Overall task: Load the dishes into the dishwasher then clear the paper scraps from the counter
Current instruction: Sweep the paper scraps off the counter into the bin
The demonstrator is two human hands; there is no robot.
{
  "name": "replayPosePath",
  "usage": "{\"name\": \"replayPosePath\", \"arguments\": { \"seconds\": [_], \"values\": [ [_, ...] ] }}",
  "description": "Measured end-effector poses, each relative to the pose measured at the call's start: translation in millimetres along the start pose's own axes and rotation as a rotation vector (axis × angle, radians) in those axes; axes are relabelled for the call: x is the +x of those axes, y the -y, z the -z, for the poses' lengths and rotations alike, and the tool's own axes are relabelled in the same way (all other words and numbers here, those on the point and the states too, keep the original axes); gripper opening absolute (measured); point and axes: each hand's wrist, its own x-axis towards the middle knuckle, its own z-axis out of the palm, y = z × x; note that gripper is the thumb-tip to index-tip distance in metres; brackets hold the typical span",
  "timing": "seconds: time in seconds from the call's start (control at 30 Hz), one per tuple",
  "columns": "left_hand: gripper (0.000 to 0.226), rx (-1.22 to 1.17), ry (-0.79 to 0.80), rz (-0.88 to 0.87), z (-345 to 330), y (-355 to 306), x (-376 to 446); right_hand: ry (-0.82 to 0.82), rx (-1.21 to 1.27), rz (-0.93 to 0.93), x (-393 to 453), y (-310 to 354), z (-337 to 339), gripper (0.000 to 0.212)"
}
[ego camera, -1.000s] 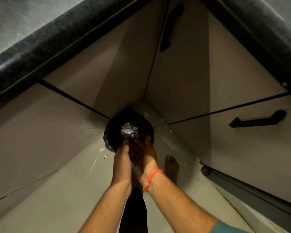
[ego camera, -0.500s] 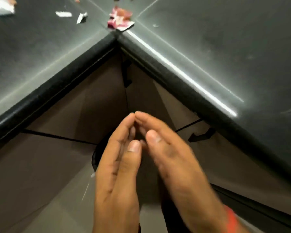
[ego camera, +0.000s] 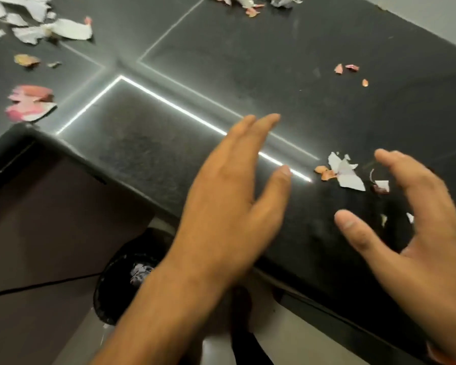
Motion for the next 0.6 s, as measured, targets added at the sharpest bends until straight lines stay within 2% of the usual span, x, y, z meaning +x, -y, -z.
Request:
{"name": "replayPosePath", "arguments": {
  "seconds": [0.03, 0.1, 0.2, 0.33, 0.47, 0.6],
  "values": [
    [0.057, 0.125, 0.010, 0.000, -1, 5, 6, -0.012, -0.054, -0.004, 7, -16, 2, 0.086],
    [0.055, 0.343, -0.005, -0.016, -4, 4, 18, 0.078, -0.231, -0.099, 23, -34, 5, 0.096],
    [0.054, 0.510, 0.011, -0.033, -11, 2, 15, 0.111, -0.334, 0.008, 43, -49, -3, 0.094],
    [0.054, 0.562, -0.001, -0.039, -16, 4, 15, 0.136, -0.352, 0.073, 95, -47, -19, 0.091],
    [0.050, 0.583, -0.024, -0.069, -18, 2, 16, 0.087, -0.357, 0.104, 144, -50, -34, 0.089],
    [0.047, 0.580, -0.064, -0.091, -19, 2, 17, 0.078, -0.390, 0.065, 184, -47, -46, 0.084]
  ]
}}
